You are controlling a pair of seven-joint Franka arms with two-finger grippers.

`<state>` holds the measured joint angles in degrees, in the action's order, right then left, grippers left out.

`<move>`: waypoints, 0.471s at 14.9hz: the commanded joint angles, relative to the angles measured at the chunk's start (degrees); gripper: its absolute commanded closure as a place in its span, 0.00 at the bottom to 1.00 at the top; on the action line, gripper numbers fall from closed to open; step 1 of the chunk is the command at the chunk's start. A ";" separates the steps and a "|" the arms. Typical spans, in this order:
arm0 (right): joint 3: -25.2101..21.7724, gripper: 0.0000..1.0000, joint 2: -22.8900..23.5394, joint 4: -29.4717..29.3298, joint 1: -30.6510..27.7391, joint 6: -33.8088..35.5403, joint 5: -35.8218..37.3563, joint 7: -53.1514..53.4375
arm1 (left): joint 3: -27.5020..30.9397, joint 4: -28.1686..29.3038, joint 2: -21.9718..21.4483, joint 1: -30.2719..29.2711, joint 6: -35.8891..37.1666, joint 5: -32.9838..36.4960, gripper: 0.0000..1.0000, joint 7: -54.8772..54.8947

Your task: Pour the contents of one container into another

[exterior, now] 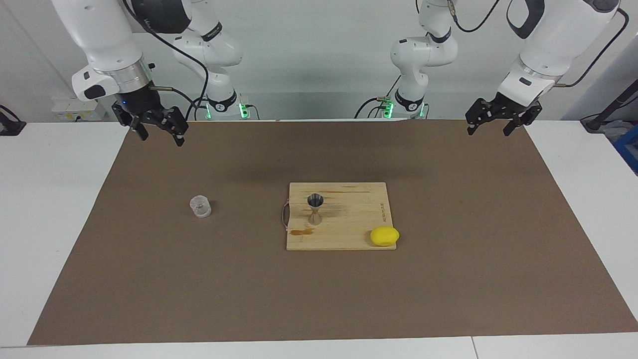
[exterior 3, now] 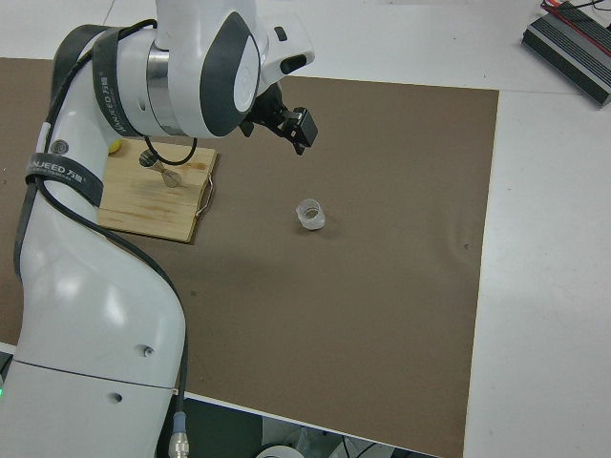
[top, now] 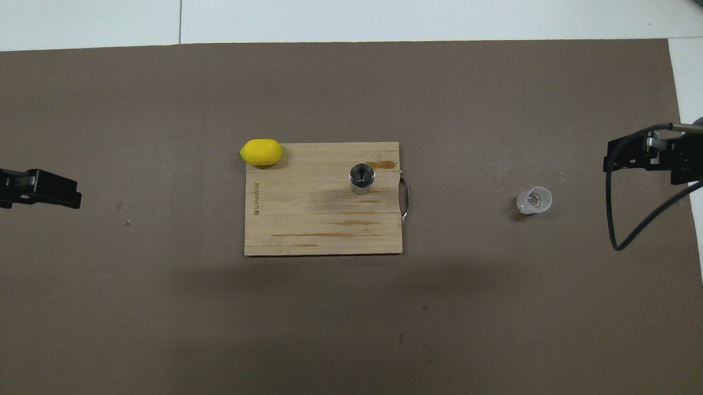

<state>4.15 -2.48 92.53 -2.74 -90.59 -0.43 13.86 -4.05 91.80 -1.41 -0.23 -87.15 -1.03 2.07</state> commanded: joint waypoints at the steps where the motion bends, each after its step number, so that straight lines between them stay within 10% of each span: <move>1: 0.51 0.00 1.77 -3.76 -0.60 3.58 1.23 -2.86 | -0.43 1.27 -1.41 -0.56 -0.48 0.59 0.00 0.13; 7: 0.77 0.00 1.95 -3.41 -0.34 4.29 2.28 -6.38 | -0.43 1.36 -1.41 -0.56 -0.48 0.59 0.00 0.13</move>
<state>4.17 -1.80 91.12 -3.01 -87.68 -0.11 8.95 -4.05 91.81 -1.41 -0.23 -87.15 -1.03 2.07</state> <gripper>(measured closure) 0.000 0.000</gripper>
